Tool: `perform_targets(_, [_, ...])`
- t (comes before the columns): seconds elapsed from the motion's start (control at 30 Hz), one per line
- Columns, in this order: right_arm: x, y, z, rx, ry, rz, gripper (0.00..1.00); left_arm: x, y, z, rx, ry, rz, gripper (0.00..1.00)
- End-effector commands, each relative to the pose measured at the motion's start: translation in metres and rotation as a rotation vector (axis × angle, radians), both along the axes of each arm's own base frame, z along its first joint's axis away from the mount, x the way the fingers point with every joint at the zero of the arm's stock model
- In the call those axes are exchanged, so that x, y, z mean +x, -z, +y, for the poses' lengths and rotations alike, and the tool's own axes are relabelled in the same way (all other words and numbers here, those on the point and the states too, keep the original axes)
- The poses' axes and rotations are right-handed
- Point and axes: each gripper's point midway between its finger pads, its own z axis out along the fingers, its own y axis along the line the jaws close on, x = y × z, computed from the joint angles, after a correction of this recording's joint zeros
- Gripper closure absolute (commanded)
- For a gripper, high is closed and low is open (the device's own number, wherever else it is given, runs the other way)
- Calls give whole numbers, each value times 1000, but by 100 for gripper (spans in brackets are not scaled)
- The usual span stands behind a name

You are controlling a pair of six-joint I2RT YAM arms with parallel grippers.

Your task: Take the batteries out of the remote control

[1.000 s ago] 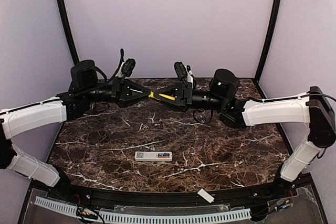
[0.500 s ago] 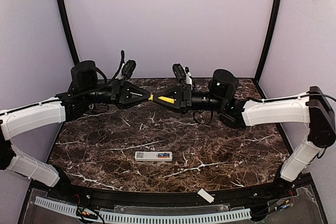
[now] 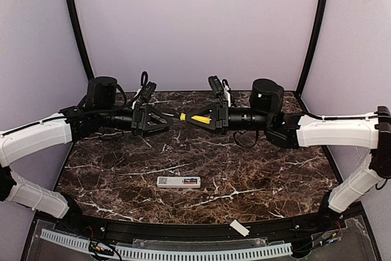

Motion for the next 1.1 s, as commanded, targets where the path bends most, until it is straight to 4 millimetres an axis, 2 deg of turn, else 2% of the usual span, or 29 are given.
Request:
perform_targets(0.0, [-1,8,-17,-71,72,-24,100,0,16,20,160,-51,-80,21])
perform_targets(0.17, [2,18,-42,-172,175,-15,100,3,39,38,322,-84,-121,17])
perform_targets(0.23, [2,26,-54,-228,215,0,100,7,50,47,399,-106,-136,13])
perform_targets(0.27, [3,31,-60,-255,238,9,100,8,56,52,444,-112,-151,7])
perform_targets(0.33, [1,37,-73,-301,275,27,100,9,69,59,510,-113,-164,5])
perform_targets(0.47, [-4,49,-97,-372,326,48,100,4,95,63,642,-68,-226,4])
perform_targets(0.6, [-11,58,-120,-416,365,60,100,-8,117,56,735,36,-312,3])
perform_targets(0.73, [-17,62,-138,-433,400,59,100,-19,137,46,780,171,-409,10])
perform_targets(0.93, [-22,61,-151,-453,423,54,100,-31,164,29,812,352,-481,12])
perform_targets(1.07, [-23,59,-157,-473,429,37,100,-31,183,20,861,428,-501,16])
